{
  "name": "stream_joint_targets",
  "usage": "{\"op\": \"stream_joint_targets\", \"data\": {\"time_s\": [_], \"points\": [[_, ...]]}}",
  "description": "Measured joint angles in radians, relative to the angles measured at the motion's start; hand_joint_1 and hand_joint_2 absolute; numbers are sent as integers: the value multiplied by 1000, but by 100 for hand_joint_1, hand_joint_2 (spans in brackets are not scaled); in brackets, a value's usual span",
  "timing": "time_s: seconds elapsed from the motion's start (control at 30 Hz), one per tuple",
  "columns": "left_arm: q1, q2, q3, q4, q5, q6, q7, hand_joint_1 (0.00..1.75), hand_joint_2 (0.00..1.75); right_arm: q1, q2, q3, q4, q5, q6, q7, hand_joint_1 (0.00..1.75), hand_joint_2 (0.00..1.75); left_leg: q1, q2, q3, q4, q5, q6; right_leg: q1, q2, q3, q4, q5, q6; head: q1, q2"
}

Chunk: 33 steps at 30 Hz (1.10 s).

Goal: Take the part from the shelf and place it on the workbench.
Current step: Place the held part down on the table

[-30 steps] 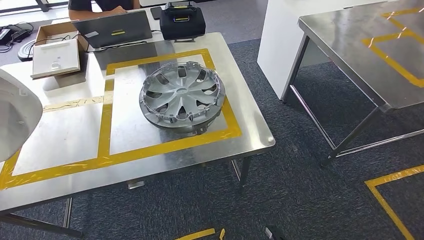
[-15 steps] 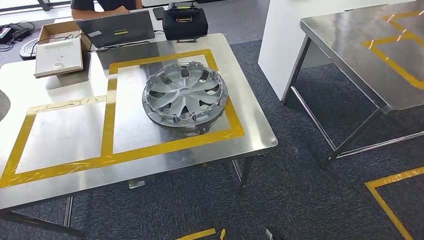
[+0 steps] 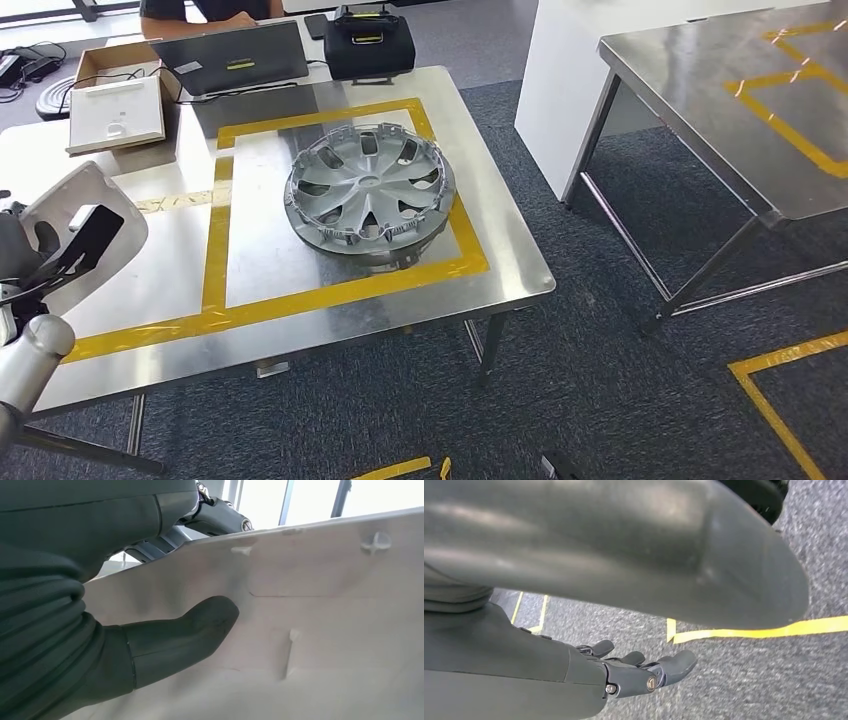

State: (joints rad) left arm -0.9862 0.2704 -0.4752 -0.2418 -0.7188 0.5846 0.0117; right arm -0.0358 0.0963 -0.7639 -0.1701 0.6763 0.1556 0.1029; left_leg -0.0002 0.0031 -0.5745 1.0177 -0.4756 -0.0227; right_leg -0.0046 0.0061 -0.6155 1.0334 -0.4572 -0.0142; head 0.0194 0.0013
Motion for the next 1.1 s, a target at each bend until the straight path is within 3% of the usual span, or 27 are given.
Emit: {"op": "stream_joint_targets", "data": {"time_s": [0.17, 0.53, 0.73, 0.83, 0.9, 0.97, 1.0, 1.03, 1.07, 1.1], "points": [[24, -17, 0, 14, 22, 18, 0, 175, 175, 5, -15, 0, 0, 18, -1, 14, 0, 0, 0, 1, 0, 0, 0, 0, 0, 0, 0, 0, 0, 0, 0, 0], [48, 32, 12, 22, 35, 42, -12, 175, 175, 7, -15, 2, 0, 47, 21, -7, 0, 0, -1, 0, -1, 2, -1, 2, -1, 0, 0, -1, 0, 1, 0, 0], [55, 52, 22, 23, 35, 46, -24, 175, 175, 5, -13, 4, 0, 56, 25, -33, 0, 0, -4, 0, -5, 9, -5, 12, -4, -1, 0, -2, 2, 9, 0, 0], [56, 57, 24, 22, 35, 46, -27, 175, 175, 3, -13, 4, 0, 57, 25, -34, 0, 0, 1, 2, 1, -5, 4, 25, -3, -1, -1, -1, -2, 20, 0, 0], [56, 59, 24, 21, 35, 46, -27, 175, 175, 2, -13, 4, 0, 57, 25, -36, 0, 0, 8, 5, 8, -19, 12, 34, -2, -1, -31, 63, -39, 26, 2, 0], [58, 58, 24, 20, 35, 46, -28, 175, 175, 2, -13, 4, 0, 57, 25, -37, 0, 0, 8, 6, 9, -19, 12, 37, -5, -1, -95, 194, -95, 32, 5, 0], [61, 57, 24, 20, 35, 46, -29, 175, 175, 3, -13, 4, 0, 57, 25, -37, 0, 0, 9, 6, 9, -18, 10, 37, -7, -1, -124, 248, -109, 34, 5, 0], [63, 57, 24, 20, 35, 46, -30, 175, 175, 3, -13, 4, 0, 57, 25, -37, 0, 0, 9, 6, 10, -16, 7, 35, -9, -2, -139, 269, -106, 37, 5, 0], [64, 57, 24, 20, 35, 46, -31, 175, 175, 3, -13, 4, 0, 57, 24, -36, 0, 0, 11, 5, 10, -14, 4, 32, -11, -2, -134, 251, -84, 38, 5, 0], [64, 57, 25, 20, 35, 46, -32, 175, 175, 3, -14, 4, 0, 56, 24, -34, 0, 0, 13, 5, 11, -9, 0, 27, -13, -3, -111, 197, -49, 40, 5, 0]]}}
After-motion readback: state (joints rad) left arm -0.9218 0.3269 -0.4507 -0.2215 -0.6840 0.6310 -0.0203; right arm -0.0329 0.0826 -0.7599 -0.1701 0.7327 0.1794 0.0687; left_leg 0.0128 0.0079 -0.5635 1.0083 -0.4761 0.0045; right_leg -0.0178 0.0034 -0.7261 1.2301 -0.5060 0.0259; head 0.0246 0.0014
